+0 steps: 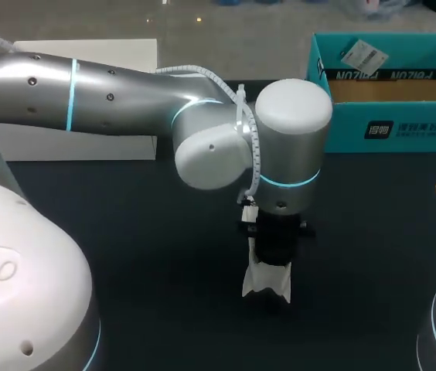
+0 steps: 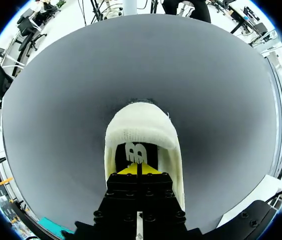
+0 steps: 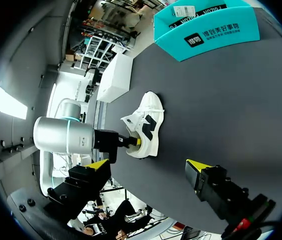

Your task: Take the shoe out of the shoebox, open the shoe tongue, remove and reinsert the insole, then place the shoe into the shoebox

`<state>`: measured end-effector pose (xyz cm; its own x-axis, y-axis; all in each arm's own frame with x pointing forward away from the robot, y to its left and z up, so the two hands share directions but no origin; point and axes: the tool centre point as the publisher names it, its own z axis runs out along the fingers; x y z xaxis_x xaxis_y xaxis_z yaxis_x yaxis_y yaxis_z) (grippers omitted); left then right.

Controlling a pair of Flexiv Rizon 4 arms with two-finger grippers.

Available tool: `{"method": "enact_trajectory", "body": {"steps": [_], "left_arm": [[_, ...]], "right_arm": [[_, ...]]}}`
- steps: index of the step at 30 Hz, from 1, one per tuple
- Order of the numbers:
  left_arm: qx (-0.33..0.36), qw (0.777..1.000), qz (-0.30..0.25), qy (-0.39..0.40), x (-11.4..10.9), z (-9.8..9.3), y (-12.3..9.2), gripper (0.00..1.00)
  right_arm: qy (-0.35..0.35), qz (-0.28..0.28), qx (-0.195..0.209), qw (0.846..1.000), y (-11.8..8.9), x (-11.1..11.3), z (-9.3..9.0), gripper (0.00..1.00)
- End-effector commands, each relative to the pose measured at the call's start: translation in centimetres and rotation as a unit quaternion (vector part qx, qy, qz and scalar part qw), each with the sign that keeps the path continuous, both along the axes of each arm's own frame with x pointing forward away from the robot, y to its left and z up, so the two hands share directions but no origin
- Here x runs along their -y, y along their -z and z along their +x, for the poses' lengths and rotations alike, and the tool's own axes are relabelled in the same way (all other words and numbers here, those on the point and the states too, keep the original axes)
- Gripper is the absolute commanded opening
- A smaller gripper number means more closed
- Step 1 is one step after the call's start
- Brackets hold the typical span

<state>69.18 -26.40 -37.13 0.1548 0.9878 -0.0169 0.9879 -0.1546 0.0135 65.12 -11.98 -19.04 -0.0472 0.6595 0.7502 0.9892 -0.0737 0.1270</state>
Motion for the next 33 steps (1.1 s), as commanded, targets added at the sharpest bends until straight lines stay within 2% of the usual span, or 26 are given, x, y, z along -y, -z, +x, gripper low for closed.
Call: {"method": "enact_trajectory", "body": {"steps": [1,7,13,15,17,18,33], "left_arm": [[0.016,1.0,-0.003,0.003,-1.4,1.4,-1.4,0.0],[0.038,0.999,0.008,0.008,-1.6,3.4,-1.9,0.0],[0.039,0.999,0.011,0.007,-1.4,3.9,-1.8,0.0],[0.039,0.999,0.014,0.01,-1.2,3.6,-1.9,0.42],[0.039,0.999,0.015,0.013,-1.2,3.3,-2.1,0.95],[0.039,0.999,0.017,0.015,-1.2,3.2,-2.1,1.0],[0.034,0.999,0.021,0.017,-1.2,3.1,-2.2,1.0]], "right_arm": [[0.001,-0.001,0.001,1.0,0.0,0.0,-0.2,1.0],[0.001,-0.001,0.001,1.0,0.0,0.0,-0.2,1.0],[0.001,-0.001,0.001,1.0,0.0,0.0,-0.2,1.0],[0.001,-0.001,0.001,1.0,0.0,0.0,-0.2,1.0],[0.001,-0.001,0.001,1.0,0.0,0.0,-0.2,1.0],[0.001,-0.001,0.001,1.0,0.0,0.0,-0.2,1.0],[0.001,-0.001,0.001,1.0,0.0,0.0,-0.2,1.0]]}}
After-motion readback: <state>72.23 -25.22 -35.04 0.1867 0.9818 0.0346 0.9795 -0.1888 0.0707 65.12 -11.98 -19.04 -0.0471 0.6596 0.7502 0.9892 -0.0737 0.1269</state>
